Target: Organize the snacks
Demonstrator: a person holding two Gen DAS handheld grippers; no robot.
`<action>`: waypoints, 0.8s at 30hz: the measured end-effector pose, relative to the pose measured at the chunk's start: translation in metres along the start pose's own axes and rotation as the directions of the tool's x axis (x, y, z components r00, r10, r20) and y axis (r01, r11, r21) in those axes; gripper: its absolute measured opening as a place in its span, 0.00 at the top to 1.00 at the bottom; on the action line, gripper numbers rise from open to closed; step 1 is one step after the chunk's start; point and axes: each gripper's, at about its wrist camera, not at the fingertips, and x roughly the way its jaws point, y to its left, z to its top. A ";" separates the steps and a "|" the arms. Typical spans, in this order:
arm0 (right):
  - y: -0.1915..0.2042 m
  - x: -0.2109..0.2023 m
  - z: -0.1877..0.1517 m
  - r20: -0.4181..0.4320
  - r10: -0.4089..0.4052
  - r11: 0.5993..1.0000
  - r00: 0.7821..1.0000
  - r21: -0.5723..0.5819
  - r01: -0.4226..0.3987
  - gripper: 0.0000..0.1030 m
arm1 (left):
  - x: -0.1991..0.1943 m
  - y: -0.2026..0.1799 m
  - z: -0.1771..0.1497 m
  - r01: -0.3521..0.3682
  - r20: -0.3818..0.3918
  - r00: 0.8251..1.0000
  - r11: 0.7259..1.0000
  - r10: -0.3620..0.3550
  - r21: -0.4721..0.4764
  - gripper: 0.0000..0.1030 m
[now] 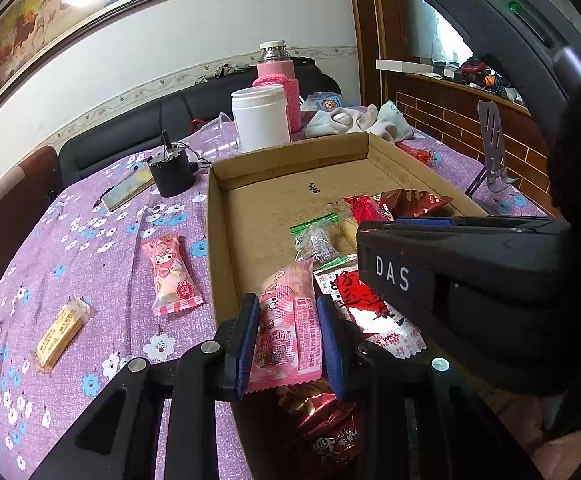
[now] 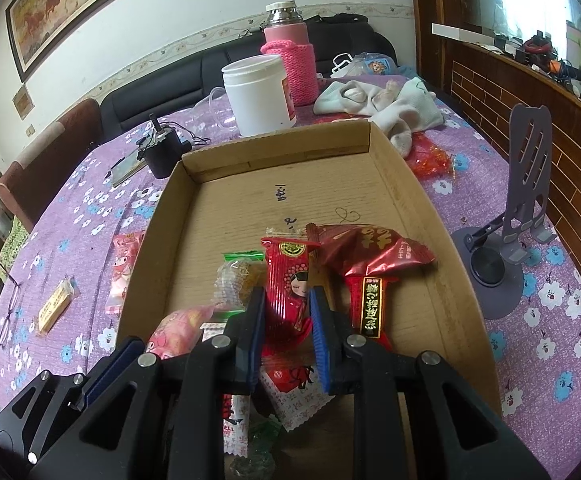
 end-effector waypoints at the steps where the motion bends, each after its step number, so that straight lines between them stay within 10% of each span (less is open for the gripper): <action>1: 0.000 0.000 0.000 -0.001 0.001 1.000 1.000 0.001 -0.001 0.79 | 0.000 0.000 0.000 0.000 0.000 1.000 1.000 0.000 0.001 0.70; 15: 0.002 0.000 0.000 -0.005 0.017 1.000 1.000 0.004 -0.017 0.74 | 0.000 0.000 0.000 0.004 0.008 1.000 1.000 -0.004 0.000 0.68; 24: 0.001 -0.023 0.007 0.074 0.013 1.000 0.997 0.007 -0.013 0.50 | -0.017 0.000 0.000 -0.010 0.082 0.997 1.000 0.010 0.009 0.25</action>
